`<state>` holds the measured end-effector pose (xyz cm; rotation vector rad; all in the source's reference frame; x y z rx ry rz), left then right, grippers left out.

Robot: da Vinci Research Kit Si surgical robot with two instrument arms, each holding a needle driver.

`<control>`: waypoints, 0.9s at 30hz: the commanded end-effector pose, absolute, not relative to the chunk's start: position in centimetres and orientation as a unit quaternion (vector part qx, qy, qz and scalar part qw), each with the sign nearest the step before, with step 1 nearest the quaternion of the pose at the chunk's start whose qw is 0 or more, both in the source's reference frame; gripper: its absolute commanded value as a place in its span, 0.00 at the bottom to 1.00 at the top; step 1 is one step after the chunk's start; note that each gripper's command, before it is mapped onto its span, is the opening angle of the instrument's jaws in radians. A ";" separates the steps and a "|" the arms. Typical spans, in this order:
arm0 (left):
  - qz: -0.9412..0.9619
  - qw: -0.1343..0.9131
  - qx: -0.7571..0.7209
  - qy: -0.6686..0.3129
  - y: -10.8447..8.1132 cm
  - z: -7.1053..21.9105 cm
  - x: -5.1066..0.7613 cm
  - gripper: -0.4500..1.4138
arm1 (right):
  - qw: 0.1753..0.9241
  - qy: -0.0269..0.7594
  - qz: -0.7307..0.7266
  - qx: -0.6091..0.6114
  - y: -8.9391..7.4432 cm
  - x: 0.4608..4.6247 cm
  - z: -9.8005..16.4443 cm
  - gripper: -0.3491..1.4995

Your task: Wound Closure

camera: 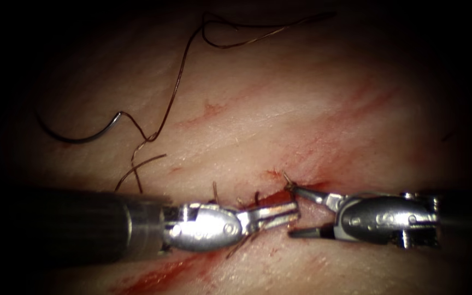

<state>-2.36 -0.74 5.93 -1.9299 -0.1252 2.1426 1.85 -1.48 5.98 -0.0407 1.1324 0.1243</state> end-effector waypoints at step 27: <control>0.725 0.145 -0.671 -0.046 -0.6 5.8 -2.50 0.00 | 0.838 0.540 0.066 -0.030 -1.3 2.48 6.3 0.95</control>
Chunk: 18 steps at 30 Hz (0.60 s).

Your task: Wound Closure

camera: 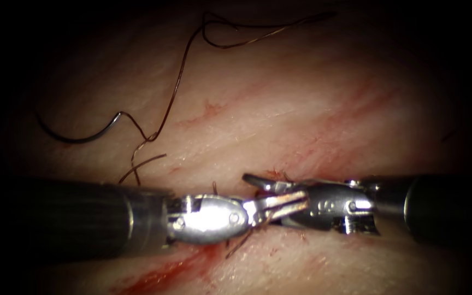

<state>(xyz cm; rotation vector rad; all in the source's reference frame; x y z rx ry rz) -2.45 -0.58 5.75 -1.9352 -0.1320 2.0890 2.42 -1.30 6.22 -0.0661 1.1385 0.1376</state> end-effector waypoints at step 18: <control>0.725 0.143 -0.672 -0.048 -0.7 5.7 -2.49 0.00 | 0.841 0.538 0.051 -0.008 -1.4 2.48 6.4 0.00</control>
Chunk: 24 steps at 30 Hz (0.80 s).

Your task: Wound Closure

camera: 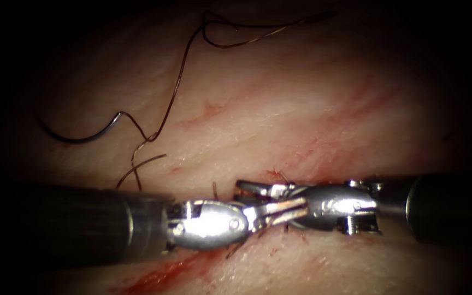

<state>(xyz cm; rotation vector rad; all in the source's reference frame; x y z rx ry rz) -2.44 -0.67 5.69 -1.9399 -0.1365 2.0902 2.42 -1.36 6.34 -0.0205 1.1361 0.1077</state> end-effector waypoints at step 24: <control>0.749 0.211 -0.628 -0.001 0.3 6.0 -1.22 0.00 | 0.846 0.512 0.127 -0.074 -1.2 0.95 5.8 0.85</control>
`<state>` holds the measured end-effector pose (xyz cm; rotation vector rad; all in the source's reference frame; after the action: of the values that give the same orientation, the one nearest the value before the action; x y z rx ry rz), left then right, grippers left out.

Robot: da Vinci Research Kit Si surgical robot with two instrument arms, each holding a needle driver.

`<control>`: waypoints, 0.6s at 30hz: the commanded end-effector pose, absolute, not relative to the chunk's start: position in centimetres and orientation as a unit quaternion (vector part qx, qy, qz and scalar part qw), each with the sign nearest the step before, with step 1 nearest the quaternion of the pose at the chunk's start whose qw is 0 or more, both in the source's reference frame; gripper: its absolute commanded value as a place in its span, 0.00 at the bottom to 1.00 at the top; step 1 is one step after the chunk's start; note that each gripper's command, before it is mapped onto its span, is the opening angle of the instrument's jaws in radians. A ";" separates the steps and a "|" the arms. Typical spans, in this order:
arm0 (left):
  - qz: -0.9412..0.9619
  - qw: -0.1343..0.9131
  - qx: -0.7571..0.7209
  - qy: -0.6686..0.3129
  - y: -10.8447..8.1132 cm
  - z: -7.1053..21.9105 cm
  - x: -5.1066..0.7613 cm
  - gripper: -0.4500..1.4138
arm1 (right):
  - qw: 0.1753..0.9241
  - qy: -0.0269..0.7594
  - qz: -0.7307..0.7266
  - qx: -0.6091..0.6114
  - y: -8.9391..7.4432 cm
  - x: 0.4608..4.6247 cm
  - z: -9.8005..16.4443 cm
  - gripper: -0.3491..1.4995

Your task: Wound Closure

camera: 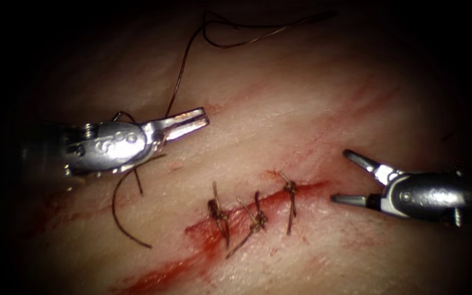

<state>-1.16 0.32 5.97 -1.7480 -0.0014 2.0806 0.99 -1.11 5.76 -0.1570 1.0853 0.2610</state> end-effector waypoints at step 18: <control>0.786 0.275 -0.542 -0.111 0.3 7.1 -1.52 0.96 | 0.845 0.510 0.142 -0.076 -1.3 0.93 5.9 0.85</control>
<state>-1.47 0.31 7.06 -1.4462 -0.3168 2.1326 0.86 -1.27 5.84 -0.1633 1.0716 0.3004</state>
